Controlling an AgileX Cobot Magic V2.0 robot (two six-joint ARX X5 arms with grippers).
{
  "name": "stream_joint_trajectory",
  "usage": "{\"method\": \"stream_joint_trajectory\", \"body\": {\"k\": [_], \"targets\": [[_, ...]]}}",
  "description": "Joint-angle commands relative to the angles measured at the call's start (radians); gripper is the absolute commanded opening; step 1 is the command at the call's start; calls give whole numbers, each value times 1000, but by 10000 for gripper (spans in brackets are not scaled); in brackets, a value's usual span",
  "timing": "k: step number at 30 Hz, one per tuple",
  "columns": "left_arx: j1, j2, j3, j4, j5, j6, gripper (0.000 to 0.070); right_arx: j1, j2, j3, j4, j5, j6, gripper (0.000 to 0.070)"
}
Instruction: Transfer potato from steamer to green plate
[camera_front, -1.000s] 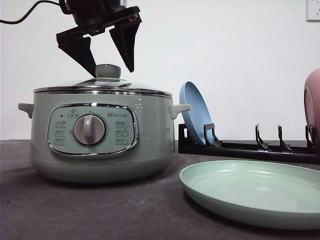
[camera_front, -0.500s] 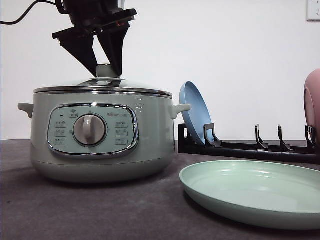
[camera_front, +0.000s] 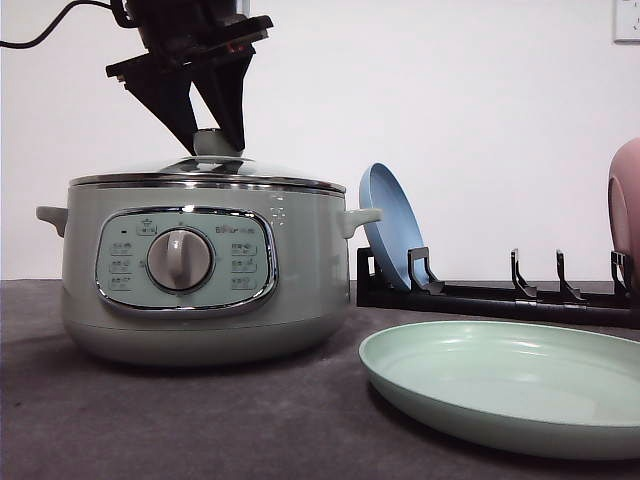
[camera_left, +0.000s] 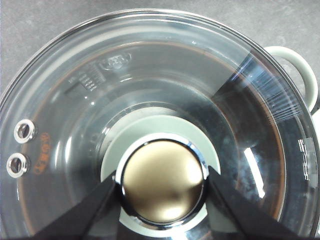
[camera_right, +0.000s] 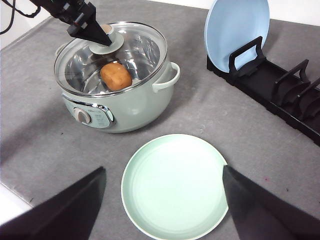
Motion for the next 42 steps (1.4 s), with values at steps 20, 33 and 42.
{"method": "stream_joint_trajectory", "body": {"k": [20, 33, 42], "targets": [[-2, -53, 121, -28, -8, -13, 0, 10, 3, 6, 9, 4, 14, 468], [51, -178, 122, -25, -41, -10, 0, 10, 3, 6, 10, 24, 14, 468], [102, -246, 122, -28, -41, -9, 0, 10, 3, 6, 11, 24, 14, 468]]}}
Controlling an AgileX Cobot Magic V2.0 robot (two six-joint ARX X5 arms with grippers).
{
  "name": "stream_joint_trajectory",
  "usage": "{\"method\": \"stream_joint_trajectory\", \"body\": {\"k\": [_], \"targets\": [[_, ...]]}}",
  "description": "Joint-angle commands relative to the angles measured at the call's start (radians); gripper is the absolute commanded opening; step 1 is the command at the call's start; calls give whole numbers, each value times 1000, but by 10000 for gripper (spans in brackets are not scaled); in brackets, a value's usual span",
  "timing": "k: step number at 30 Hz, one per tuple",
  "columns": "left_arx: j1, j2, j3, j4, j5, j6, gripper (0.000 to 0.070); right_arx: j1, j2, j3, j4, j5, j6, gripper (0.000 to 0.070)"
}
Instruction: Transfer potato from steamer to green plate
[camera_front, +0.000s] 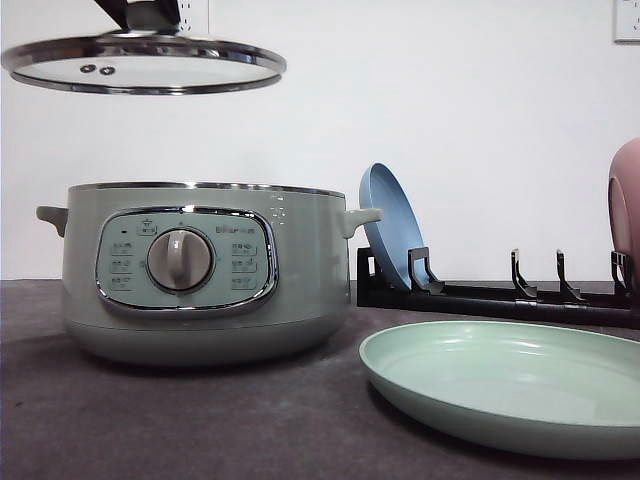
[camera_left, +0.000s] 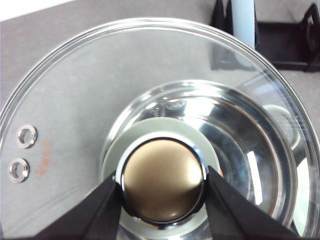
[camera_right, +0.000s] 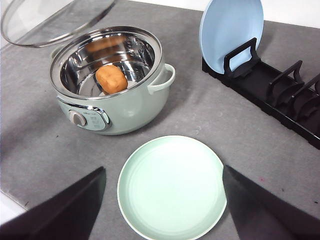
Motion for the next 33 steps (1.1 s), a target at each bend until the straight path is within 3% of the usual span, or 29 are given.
{"method": "stream_joint_trajectory", "body": {"k": [1, 15, 33], "targets": [[5, -17, 47, 33, -3, 4, 0, 10, 3, 6, 10, 4, 13, 468], [125, -51, 47, 31, -2, 7, 0, 10, 46, 6, 67, -7, 13, 468], [333, -51, 47, 28, -2, 24, 0, 10, 354, 6, 316, -167, -17, 468]]}}
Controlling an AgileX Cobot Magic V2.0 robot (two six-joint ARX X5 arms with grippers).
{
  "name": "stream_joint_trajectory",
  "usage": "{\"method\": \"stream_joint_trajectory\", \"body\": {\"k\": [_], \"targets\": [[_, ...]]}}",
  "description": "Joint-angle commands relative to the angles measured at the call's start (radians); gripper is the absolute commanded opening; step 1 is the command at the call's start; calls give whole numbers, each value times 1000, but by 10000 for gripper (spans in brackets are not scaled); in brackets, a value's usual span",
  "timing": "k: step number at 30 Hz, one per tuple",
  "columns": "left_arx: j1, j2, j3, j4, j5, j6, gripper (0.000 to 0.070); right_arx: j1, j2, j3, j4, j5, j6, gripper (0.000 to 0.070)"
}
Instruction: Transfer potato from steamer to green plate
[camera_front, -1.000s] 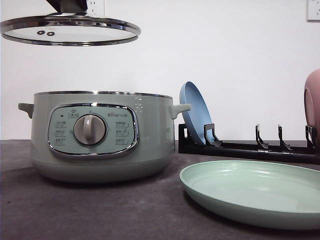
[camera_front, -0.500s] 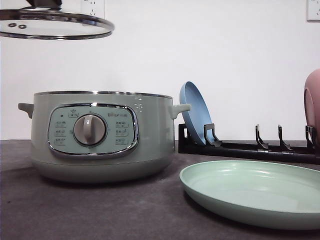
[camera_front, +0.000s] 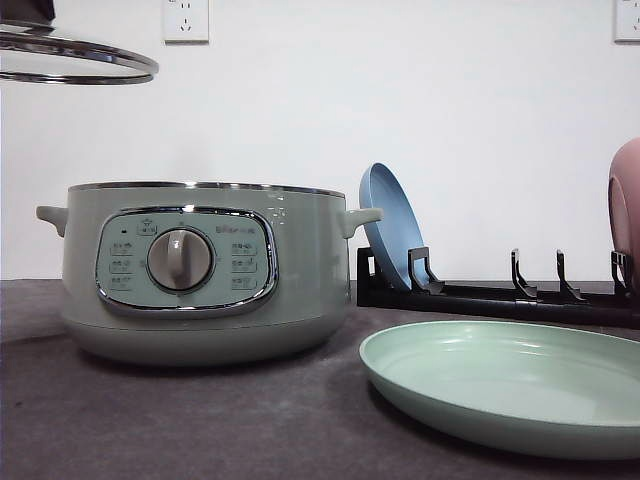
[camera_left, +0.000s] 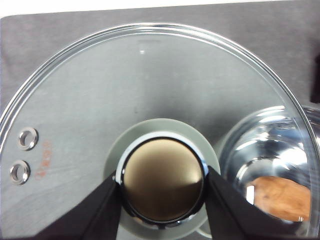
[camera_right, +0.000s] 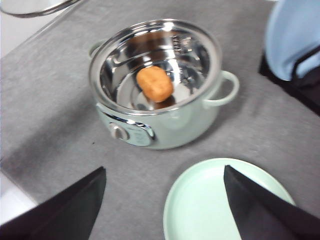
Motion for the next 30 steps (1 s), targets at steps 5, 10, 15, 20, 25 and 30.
{"method": "stream_joint_trajectory", "body": {"k": [5, 10, 15, 20, 25, 30], "targets": [[38, -9, 47, 32, 0, 16, 0, 10, 87, 6, 50, -74, -8, 468], [52, -9, 47, 18, 0, 16, 0, -22, 180, 28, 69, -197, -17, 467], [52, -9, 47, 17, 0, 16, 0, -111, 329, 138, 39, -361, -106, 467], [52, -9, 47, 18, 0, 16, 0, -177, 519, 332, -26, -381, -235, 468], [52, -9, 47, 18, 0, 16, 0, -230, 724, 557, -97, -418, -328, 469], [52, -9, 47, 18, 0, 16, 0, -252, 918, 767, -154, -418, -393, 469]]}}
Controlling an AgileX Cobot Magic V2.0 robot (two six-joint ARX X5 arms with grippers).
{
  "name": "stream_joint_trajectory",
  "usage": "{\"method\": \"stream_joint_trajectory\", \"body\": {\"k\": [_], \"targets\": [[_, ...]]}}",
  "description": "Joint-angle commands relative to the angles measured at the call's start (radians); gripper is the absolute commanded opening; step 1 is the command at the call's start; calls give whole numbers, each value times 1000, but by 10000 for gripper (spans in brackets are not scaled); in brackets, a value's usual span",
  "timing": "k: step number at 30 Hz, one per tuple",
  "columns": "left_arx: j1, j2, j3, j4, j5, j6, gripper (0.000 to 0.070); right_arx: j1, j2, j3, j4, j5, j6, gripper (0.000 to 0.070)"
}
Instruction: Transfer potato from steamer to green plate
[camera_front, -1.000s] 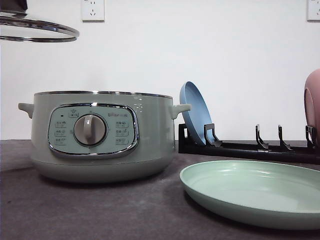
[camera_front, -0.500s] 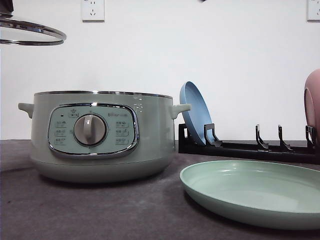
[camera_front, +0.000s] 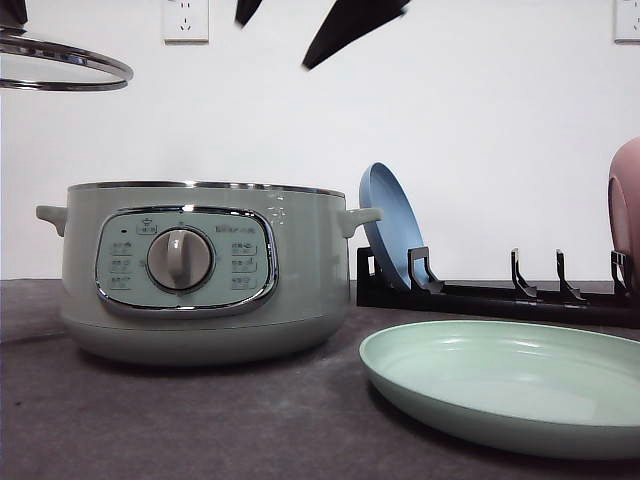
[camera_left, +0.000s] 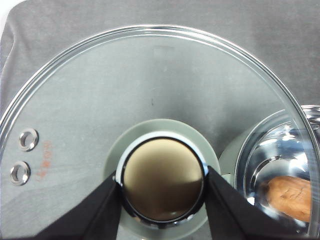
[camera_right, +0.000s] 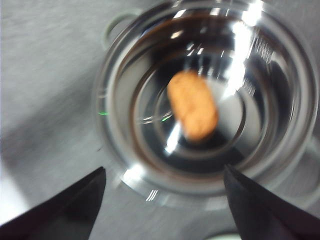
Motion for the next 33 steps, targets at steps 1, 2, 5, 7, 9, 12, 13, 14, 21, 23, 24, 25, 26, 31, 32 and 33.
{"method": "stream_joint_trajectory", "body": {"k": [1, 2, 5, 7, 9, 12, 13, 14, 21, 23, 24, 25, 26, 31, 32, 33], "targets": [[0, -9, 47, 41, -1, 15, 0, 7, 85, 95, -17, -3, -62, 470], [0, -9, 47, 41, -1, 12, 0, 5, 121, 136, -33, -3, -73, 470], [0, -9, 47, 41, -1, -9, 0, 0, 229, 258, -86, -1, -113, 480], [0, -9, 47, 40, -1, -14, 0, -2, 291, 325, -100, 1, -136, 483], [0, -8, 47, 38, -1, -13, 0, -4, 344, 379, -100, 1, -154, 483], [0, -8, 47, 33, -1, -14, 0, -5, 412, 444, -95, 2, -177, 483], [0, -8, 47, 33, -1, -14, 0, -6, 430, 458, -93, 3, -190, 483], [0, -8, 47, 32, -1, -14, 0, -6, 445, 469, -91, 4, -203, 483], [0, -5, 46, 18, -1, -14, 0, -4, 497, 481, -80, 2, -310, 483], [0, -5, 46, 17, -1, -13, 0, -3, 500, 481, -75, 2, -330, 483], [0, -5, 46, 17, -1, -13, 0, -3, 501, 481, -74, 2, -338, 483], [0, -4, 46, 17, -1, -13, 0, -3, 502, 479, -73, 1, -346, 484], [0, -4, 46, 17, -1, -14, 0, -3, 502, 478, -71, 1, -352, 484], [0, -4, 46, 16, -1, -14, 0, -5, 516, 476, -68, -3, -368, 519], [0, -4, 46, 16, -1, -14, 0, -5, 522, 476, -68, -8, -368, 537], [0, -4, 46, 16, -1, -14, 0, -5, 530, 475, -67, -13, -368, 554]]}}
